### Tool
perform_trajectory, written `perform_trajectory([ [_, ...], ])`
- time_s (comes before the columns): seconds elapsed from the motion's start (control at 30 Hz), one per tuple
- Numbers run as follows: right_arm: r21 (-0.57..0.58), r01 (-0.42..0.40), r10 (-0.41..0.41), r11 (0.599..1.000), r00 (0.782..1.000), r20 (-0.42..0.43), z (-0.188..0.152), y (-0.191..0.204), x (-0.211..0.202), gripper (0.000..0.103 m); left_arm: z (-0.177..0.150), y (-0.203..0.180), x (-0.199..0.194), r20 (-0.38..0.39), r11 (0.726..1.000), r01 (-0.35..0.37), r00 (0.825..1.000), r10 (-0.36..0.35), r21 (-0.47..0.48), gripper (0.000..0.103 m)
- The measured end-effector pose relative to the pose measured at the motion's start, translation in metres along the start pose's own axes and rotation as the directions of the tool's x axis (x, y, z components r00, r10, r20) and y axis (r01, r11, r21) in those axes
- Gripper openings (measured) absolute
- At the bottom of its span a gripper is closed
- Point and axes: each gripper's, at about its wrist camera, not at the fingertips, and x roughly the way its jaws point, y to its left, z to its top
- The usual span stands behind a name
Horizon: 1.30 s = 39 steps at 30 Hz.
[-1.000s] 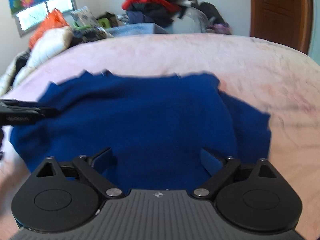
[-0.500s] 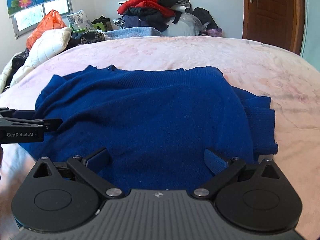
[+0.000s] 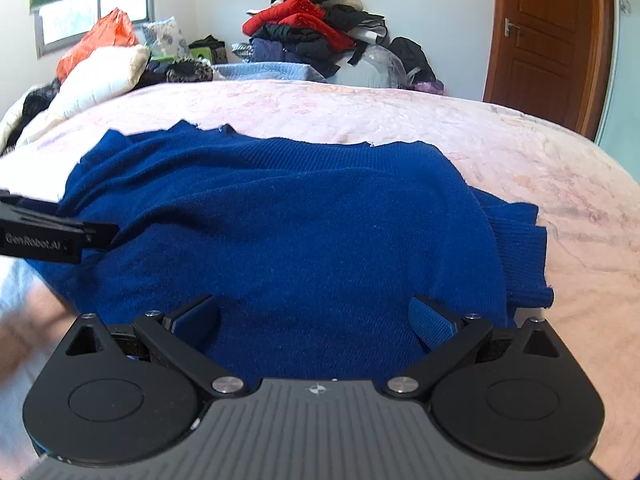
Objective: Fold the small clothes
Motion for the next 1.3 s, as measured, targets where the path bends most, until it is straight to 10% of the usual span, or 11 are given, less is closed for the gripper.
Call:
perform_trajectory([
  [0.23,-0.054,-0.007,0.011,0.999,0.997,0.074,0.017,0.023,-0.027,0.103,0.028,0.063,-0.020,0.071,0.993,0.057,0.996,-0.050,-0.107,0.088],
  [0.47,-0.335,-0.095,0.118,0.937,0.992,0.049,0.024,0.101,-0.031,0.103,0.059,0.125,0.031,-0.045,0.956,0.138,0.987,-0.154,-0.259,0.091],
  [0.67,-0.446,-0.099,0.113,0.890,0.994,0.005,0.016,0.153,-0.017,0.102,0.068,0.152,0.085,-0.119,0.855,0.289,0.921,-0.372,-0.431,0.091],
  [0.9,-0.446,-0.014,0.049,0.895,0.997,0.067,0.015,0.179,-0.003,0.102,0.085,0.157,0.118,-0.136,0.800,0.387,0.859,-0.493,-0.459,0.094],
  [1.0,-0.441,-0.046,0.072,0.896,0.996,0.043,0.021,0.178,0.001,0.102,0.092,0.155,0.120,-0.138,0.808,0.369,0.869,-0.475,-0.460,0.094],
  [1.17,-0.345,-0.302,0.315,0.889,0.949,-0.019,0.038,0.142,-0.021,0.097,0.105,0.164,0.072,0.006,0.899,0.269,0.959,-0.284,-0.346,0.094],
  [1.3,-0.236,-0.316,0.325,0.919,0.946,0.000,0.051,0.108,-0.023,0.099,0.126,0.157,0.050,0.071,0.869,0.443,0.896,-0.439,-0.222,0.094],
])
